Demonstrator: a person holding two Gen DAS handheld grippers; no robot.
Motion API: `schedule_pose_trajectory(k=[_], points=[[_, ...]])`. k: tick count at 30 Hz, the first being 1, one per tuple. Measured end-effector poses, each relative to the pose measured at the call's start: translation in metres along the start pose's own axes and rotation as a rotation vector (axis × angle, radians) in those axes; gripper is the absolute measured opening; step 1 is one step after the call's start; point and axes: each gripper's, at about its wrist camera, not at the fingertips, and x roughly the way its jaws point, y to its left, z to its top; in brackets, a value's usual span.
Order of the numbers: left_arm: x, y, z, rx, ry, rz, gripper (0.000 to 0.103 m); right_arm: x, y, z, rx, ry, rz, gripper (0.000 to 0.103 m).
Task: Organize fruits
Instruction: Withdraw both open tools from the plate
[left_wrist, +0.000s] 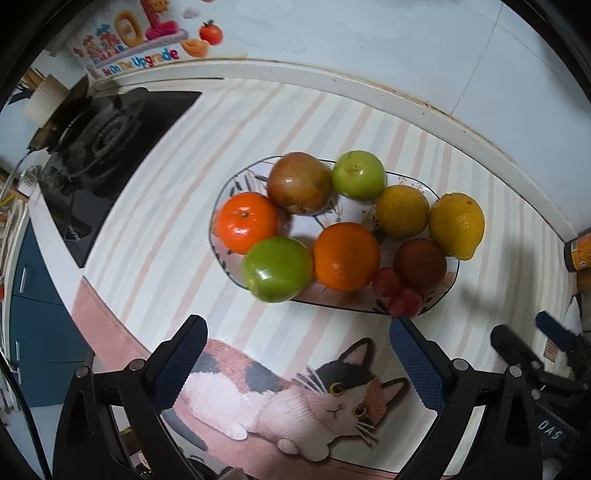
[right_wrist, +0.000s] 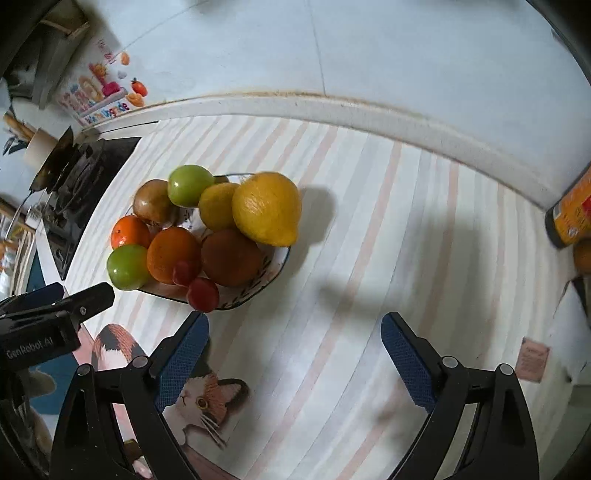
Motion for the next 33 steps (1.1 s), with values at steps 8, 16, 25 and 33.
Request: schedule_pose_trajectory(k=[8,16,25,33], points=[[-0.026,0.011,-0.016,-0.057,-0.06,0.013,0.101,-0.027,0.019,-0.003,-0.058,-0.036,-0.015,0.097],[-0.079,0.022,-0.043,-0.079,-0.167,0.022,0.101,-0.093,0.032,-0.026,-0.082,-0.132,-0.002,0.097],[-0.164,0.031,-0.105,-0.061,-0.319,0.002,0.101,-0.192,0.044,-0.081,-0.094,-0.249,-0.006,0.097],[-0.23,0.033,-0.154,-0.034,-0.407,-0.029,0.101,-0.278,0.048,-0.132,-0.091,-0.329,-0.009,0.098]])
